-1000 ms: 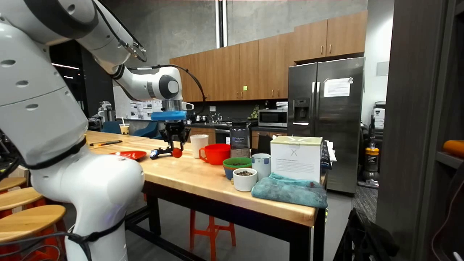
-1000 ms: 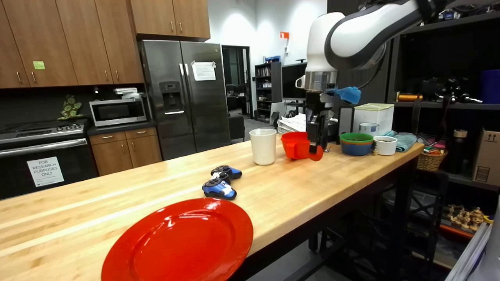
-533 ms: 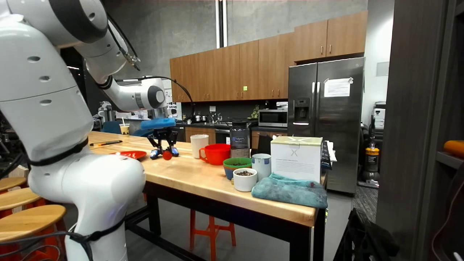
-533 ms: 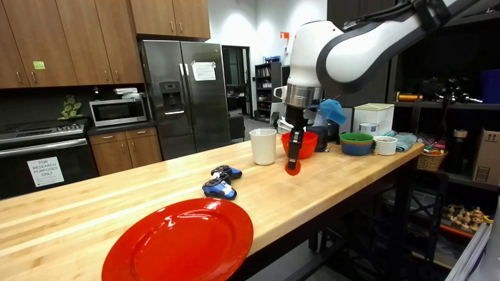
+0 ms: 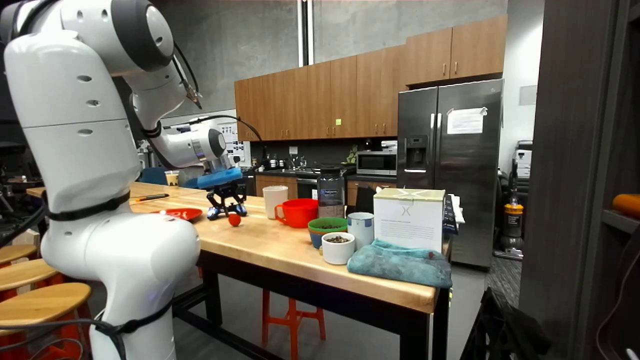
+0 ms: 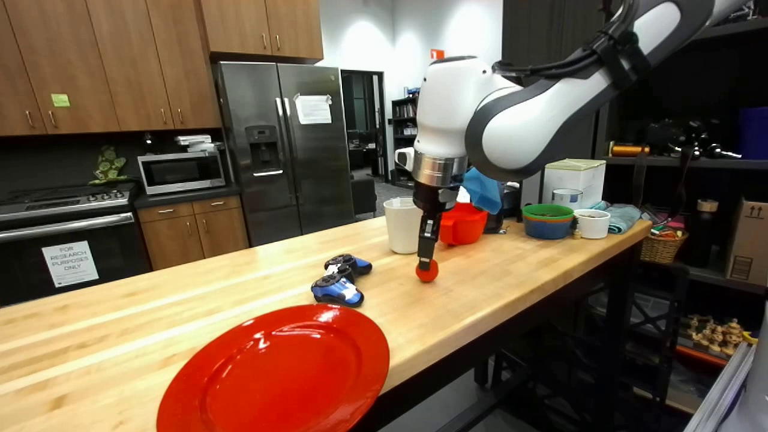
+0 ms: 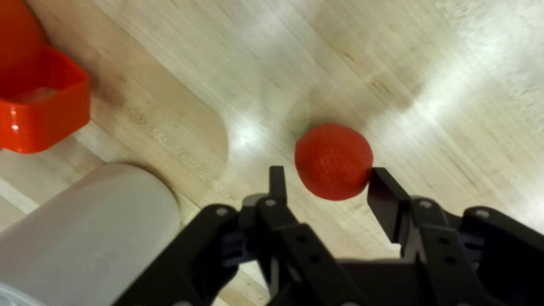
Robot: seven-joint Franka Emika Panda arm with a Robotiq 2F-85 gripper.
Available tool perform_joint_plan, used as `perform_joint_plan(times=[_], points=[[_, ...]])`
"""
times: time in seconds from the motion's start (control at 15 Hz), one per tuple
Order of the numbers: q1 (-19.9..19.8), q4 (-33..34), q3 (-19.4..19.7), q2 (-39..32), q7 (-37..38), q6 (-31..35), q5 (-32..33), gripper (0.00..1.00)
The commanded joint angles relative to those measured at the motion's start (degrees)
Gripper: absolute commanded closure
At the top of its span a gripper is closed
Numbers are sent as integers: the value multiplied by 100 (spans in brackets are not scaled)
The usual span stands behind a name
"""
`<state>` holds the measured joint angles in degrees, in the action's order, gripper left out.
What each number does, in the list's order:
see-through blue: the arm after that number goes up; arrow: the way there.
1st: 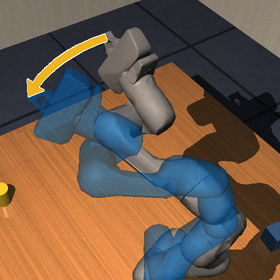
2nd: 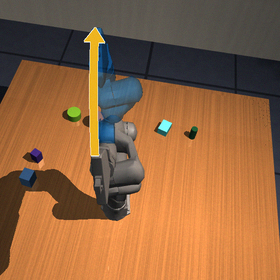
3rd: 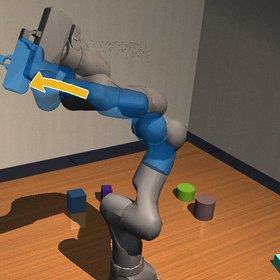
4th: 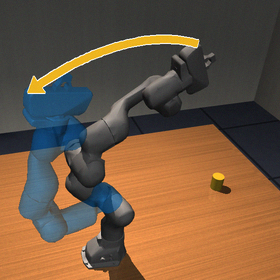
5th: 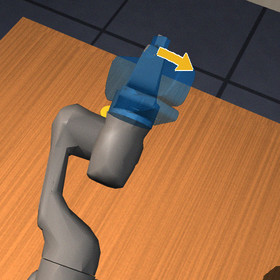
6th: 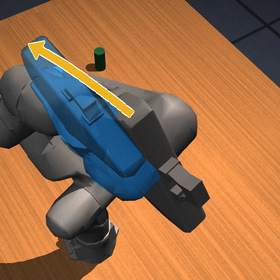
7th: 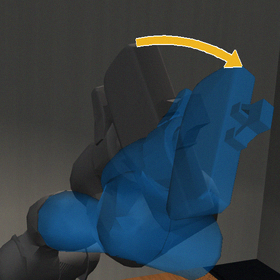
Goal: Take the red ball out of the bowl and put it on the table
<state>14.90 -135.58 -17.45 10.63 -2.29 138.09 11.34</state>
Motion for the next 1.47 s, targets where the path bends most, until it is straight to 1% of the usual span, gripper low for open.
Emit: perform_joint_plan(times=[0.0,0.13,0.2,0.47,0.73,1.07,1.4], points=[[-313,143,98,-52,670,-98,520,15],[-518,82,192,30,1073,-181,735,3],[-630,36,237,81,1299,-224,881,0],[-1021,-90,453,382,2098,-649,1277,0],[-1199,-126,548,655,2515,-1171,1264,0],[-1274,-128,582,913,2654,-1782,1131,0],[-1312,-94,643,1052,2643,-2066,1103,0]])
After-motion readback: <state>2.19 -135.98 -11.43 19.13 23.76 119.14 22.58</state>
